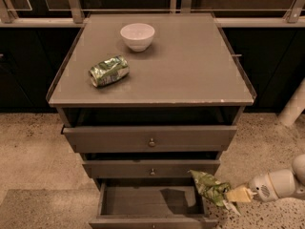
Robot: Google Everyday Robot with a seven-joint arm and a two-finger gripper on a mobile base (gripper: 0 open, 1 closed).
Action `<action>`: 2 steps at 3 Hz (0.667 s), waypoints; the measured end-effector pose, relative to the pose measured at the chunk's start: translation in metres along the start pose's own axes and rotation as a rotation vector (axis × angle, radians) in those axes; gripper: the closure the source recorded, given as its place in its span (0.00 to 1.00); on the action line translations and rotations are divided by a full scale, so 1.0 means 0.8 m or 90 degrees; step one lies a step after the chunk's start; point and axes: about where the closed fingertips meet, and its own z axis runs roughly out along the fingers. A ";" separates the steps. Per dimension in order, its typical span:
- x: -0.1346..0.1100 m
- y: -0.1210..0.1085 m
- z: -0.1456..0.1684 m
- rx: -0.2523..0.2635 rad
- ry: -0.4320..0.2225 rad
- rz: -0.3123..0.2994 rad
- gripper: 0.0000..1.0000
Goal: Place green jalapeno chip bag into bottom drawer
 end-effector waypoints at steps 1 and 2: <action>0.012 -0.036 0.031 0.027 -0.010 0.020 1.00; 0.011 -0.041 0.034 0.033 -0.014 0.022 1.00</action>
Offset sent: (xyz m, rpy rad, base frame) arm 0.0076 -0.0005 -0.0346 -0.0220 0.0028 -0.0436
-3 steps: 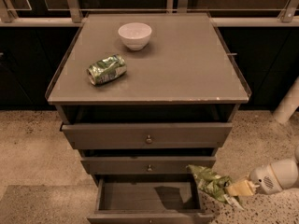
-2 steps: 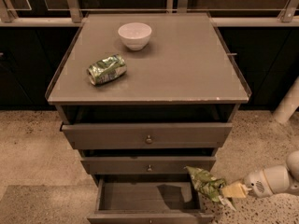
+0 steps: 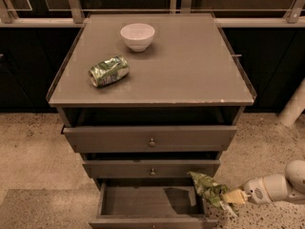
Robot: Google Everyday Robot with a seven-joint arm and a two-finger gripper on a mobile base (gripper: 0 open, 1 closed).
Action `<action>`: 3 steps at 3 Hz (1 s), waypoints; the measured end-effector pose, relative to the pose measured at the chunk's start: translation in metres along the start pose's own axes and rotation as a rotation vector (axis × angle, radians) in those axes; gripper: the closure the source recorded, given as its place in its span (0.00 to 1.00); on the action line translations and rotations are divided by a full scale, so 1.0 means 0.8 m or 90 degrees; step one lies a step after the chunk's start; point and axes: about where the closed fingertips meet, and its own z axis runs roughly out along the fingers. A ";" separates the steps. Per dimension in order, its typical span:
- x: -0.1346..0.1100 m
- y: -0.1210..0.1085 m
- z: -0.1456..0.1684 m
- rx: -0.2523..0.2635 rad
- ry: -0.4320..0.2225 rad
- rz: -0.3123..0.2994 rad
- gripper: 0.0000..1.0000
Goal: Place green jalapeno chip bag into bottom drawer
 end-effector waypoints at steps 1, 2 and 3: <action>0.002 -0.001 0.001 0.000 0.000 0.003 1.00; 0.008 -0.022 0.028 -0.015 -0.007 0.026 1.00; 0.018 -0.052 0.076 -0.041 -0.008 0.060 1.00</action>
Offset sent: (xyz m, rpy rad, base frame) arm 0.0191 0.0051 -0.0725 0.0820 0.0687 -0.0672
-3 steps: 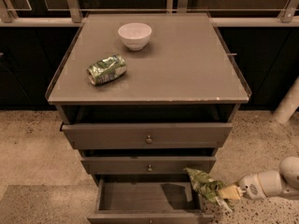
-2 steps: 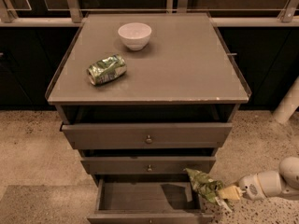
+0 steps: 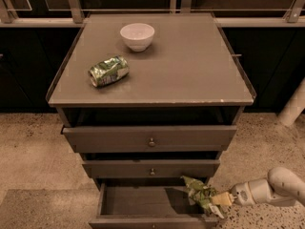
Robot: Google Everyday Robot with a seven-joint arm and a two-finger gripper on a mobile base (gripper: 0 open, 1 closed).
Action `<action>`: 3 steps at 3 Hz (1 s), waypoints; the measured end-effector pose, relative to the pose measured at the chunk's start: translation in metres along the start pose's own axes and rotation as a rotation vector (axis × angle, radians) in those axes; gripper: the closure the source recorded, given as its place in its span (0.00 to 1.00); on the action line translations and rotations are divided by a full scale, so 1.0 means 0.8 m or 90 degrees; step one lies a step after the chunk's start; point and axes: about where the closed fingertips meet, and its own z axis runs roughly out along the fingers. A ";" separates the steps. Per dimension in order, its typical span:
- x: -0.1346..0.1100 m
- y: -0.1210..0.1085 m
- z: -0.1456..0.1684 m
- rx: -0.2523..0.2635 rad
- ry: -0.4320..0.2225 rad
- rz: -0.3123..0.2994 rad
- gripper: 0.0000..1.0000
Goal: Place green jalapeno chip bag into bottom drawer
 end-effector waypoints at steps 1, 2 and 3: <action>0.005 -0.025 0.041 -0.005 0.015 0.012 1.00; 0.007 -0.042 0.083 -0.004 0.037 0.013 1.00; 0.007 -0.055 0.118 0.006 0.064 0.003 1.00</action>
Offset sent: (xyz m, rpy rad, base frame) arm 0.0287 0.0477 -0.1019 -0.0470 0.0713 0.0528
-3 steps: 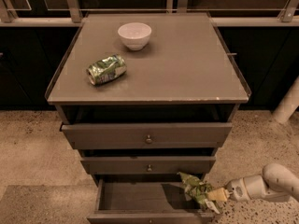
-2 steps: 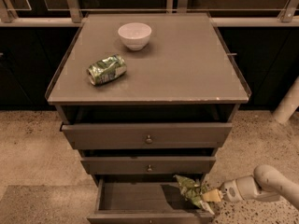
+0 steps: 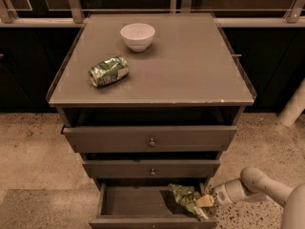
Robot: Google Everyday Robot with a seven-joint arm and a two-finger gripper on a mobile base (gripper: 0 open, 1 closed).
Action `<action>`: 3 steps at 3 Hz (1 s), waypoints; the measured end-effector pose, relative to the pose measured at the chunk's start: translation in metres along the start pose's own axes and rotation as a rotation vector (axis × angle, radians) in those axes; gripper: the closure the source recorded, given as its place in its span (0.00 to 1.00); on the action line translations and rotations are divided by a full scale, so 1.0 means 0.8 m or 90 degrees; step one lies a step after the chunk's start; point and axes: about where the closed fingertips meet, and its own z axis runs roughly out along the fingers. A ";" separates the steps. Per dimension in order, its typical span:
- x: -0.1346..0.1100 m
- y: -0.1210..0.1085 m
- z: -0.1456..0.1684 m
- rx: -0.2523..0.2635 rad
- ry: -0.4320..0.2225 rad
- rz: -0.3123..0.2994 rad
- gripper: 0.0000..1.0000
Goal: Place green jalapeno chip bag into bottom drawer
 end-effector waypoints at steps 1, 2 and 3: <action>0.002 -0.011 0.026 0.026 0.032 -0.014 1.00; 0.003 -0.016 0.048 0.049 0.055 -0.036 1.00; 0.006 -0.022 0.060 0.061 0.072 -0.042 0.83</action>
Offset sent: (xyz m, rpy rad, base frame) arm 0.0091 0.0289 -0.0499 -0.1740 -0.0349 0.1105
